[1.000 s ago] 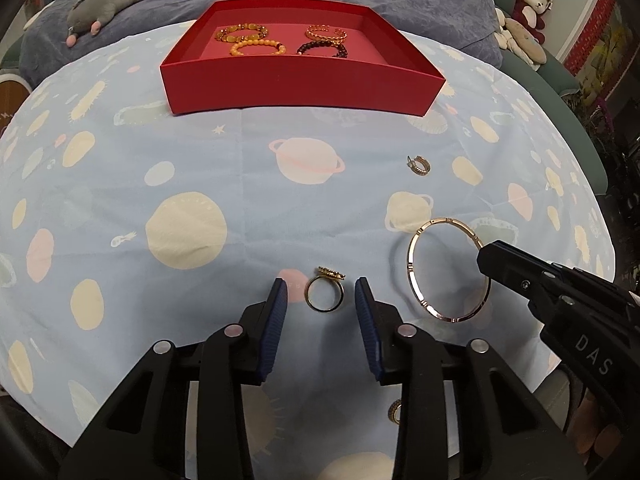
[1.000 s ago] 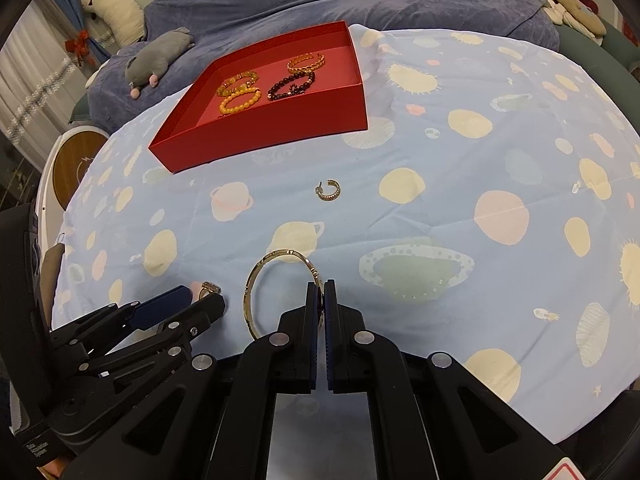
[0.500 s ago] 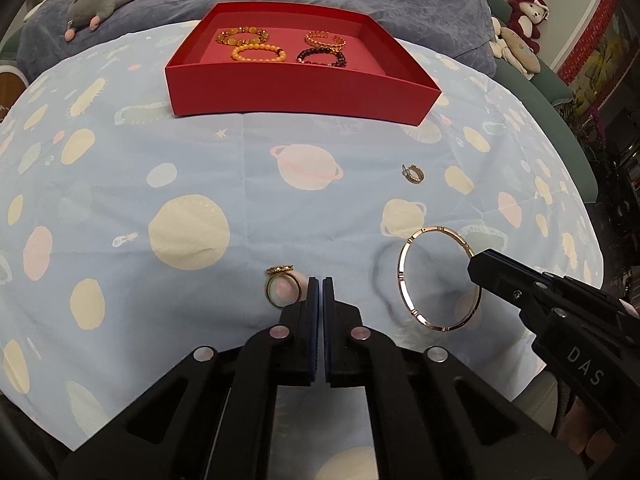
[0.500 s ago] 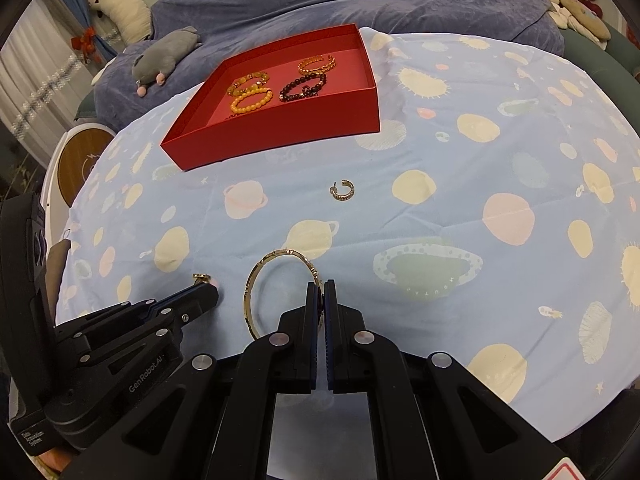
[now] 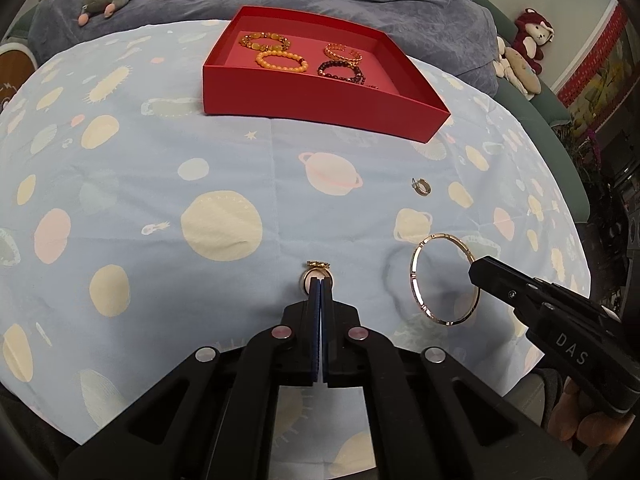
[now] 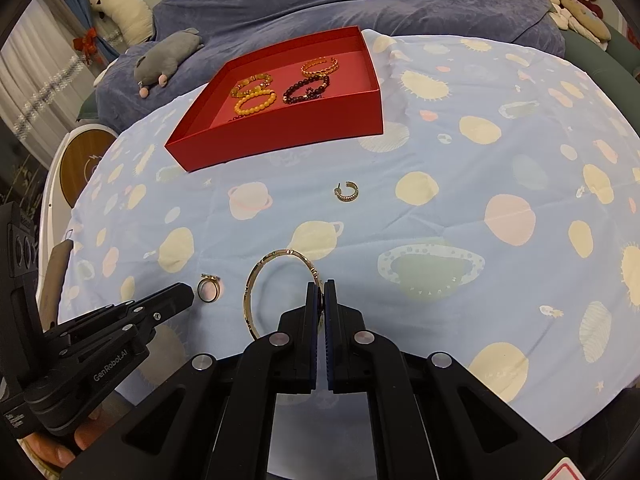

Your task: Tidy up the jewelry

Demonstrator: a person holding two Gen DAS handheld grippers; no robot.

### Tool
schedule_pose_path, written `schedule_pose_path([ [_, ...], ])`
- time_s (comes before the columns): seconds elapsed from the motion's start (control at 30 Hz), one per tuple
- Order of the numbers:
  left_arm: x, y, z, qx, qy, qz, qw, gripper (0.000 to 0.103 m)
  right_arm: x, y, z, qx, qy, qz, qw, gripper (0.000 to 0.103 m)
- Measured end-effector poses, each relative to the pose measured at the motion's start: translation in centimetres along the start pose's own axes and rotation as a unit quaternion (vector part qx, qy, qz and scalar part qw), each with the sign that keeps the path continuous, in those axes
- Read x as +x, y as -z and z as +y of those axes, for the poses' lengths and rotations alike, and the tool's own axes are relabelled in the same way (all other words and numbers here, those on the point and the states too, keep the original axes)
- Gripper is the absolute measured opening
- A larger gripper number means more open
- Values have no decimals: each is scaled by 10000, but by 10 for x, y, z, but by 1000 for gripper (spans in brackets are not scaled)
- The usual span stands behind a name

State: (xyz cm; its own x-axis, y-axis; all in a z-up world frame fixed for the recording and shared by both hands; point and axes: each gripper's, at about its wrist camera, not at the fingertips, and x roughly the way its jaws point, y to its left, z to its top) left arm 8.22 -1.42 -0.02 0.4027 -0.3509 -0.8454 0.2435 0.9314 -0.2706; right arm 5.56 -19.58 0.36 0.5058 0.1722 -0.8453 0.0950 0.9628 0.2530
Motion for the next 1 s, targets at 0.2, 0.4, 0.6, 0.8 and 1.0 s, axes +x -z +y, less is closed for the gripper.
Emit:
schedule_pose_path([
  [0.2, 0, -2, 1, -165, 51, -35, 9998, 3, 0, 0, 1, 23, -7, -1, 10000, 3],
  [0.4, 13, -9, -6, -62, -113, 16, 9999, 31, 0, 0, 0, 35, -7, 8, 10000, 3],
  [0.6, 29, -9, -13, 208, -173, 157, 9995, 15, 2, -1, 0, 29, -6, 43, 10000, 3],
  [0.8, 28, -6, -14, 284, -157, 134, 9994, 6, 3, -1, -1, 24, 1, 50, 10000, 3],
  [1.0, 22, -6, -16, 292, -82, 69, 9995, 3, 3, -2, 0, 2, -3, 31, 10000, 3],
])
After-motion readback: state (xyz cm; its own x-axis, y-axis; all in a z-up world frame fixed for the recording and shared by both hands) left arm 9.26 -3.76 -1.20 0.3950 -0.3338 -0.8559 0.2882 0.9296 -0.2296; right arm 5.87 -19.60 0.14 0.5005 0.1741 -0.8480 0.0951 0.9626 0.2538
